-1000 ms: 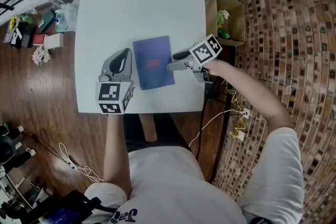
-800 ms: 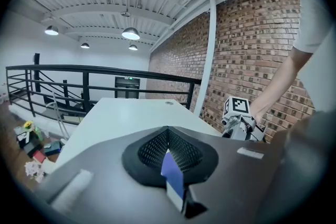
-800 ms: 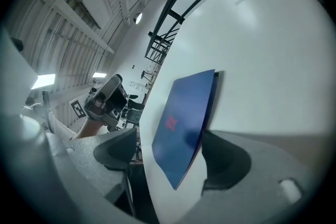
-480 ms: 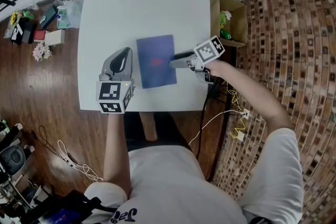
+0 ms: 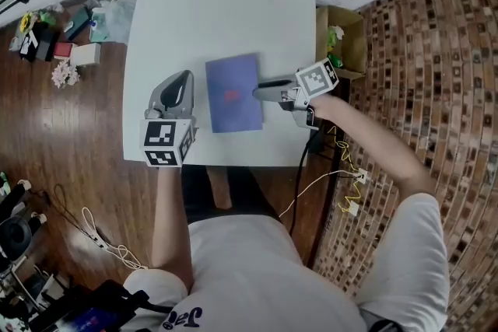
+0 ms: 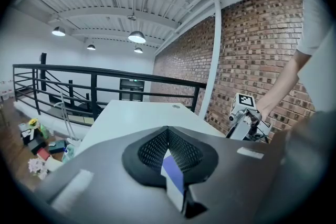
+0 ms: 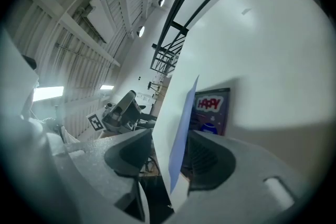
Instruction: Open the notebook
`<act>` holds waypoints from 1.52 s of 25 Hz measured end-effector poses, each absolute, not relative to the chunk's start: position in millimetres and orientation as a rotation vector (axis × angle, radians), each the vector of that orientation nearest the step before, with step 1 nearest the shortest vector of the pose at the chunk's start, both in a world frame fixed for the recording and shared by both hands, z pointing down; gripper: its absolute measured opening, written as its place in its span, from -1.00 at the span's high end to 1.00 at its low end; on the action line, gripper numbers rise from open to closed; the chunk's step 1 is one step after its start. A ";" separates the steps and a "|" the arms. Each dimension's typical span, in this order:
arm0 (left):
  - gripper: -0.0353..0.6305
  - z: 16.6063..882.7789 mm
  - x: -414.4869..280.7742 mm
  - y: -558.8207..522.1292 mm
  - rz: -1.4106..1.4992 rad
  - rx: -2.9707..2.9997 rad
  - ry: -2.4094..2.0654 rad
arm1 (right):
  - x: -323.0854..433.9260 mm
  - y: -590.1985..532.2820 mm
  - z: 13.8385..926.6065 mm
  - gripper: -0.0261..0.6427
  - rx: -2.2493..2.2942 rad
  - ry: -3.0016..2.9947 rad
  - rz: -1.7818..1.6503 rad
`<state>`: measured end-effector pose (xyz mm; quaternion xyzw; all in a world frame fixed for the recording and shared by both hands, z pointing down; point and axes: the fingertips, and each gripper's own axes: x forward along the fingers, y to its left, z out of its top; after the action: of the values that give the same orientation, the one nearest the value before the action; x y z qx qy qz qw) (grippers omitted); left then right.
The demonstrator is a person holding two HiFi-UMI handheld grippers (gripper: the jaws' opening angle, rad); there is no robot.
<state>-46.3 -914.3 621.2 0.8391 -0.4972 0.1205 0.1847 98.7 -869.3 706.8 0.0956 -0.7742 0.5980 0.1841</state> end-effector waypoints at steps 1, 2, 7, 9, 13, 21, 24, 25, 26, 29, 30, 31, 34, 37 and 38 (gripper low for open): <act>0.84 617.8 -49.3 -914.9 0.331 2.364 -1.411 | 93.7 -868.5 698.0 0.33 0.251 -2.197 1.696; 0.84 614.2 -52.6 -915.4 0.322 2.362 -1.421 | 88.1 -867.8 689.1 0.35 0.230 -2.209 1.699; 0.84 595.4 -80.4 -915.6 0.274 2.338 -1.491 | 45.3 -865.0 645.8 0.41 0.088 -2.269 1.620; 0.84 587.5 -96.3 -916.3 0.251 2.321 -1.533 | 22.5 -863.0 634.4 0.42 0.018 -2.278 1.585; 0.84 576.3 -131.3 -915.5 0.219 2.281 -1.617 | -20.6 -864.2 634.4 0.51 -0.076 -2.264 1.529; 0.84 573.6 -203.8 -889.5 0.185 2.140 -1.777 | -101.3 -860.2 662.4 0.73 -0.227 -2.209 1.402; 0.84 576.0 -220.7 -884.2 0.172 2.112 -1.795 | -124.4 -862.6 683.7 0.87 -0.203 -2.179 1.352; 0.84 577.3 -226.4 -882.5 0.168 2.102 -1.799 | -132.4 -862.9 691.7 0.88 -0.196 -2.166 1.337; 0.84 579.5 -232.2 -880.2 0.166 2.090 -1.804 | -140.2 -862.7 700.9 0.89 -0.191 -2.152 1.319; 0.84 590.2 -248.3 -871.4 0.165 2.050 -1.816 | -158.2 -858.2 733.7 0.96 -0.170 -2.099 1.237; 0.84 594.3 -252.3 -868.7 0.165 2.040 -1.818 | -161.2 -855.2 745.2 0.96 -0.167 -2.075 1.194; 0.84 597.7 -255.4 -867.1 0.165 2.032 -1.818 | -163.1 -852.3 755.6 0.96 -0.167 -2.049 1.146; 0.84 602.6 -259.0 -867.5 0.160 2.019 -1.801 | -164.7 -846.8 775.0 0.96 -0.159 -1.984 1.027; 0.84 604.8 -258.5 -865.9 0.153 2.018 -1.782 | -161.8 -837.4 791.9 0.96 -0.123 -1.925 0.897; 0.84 604.8 -258.0 -866.0 0.154 2.024 -1.781 | -161.1 -835.7 797.3 0.96 -0.105 -1.909 0.858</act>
<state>-258.0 -866.0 604.8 0.7314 -0.6435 0.0557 0.2188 -161.1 -835.7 797.3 -0.0435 -0.7892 0.3545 0.4997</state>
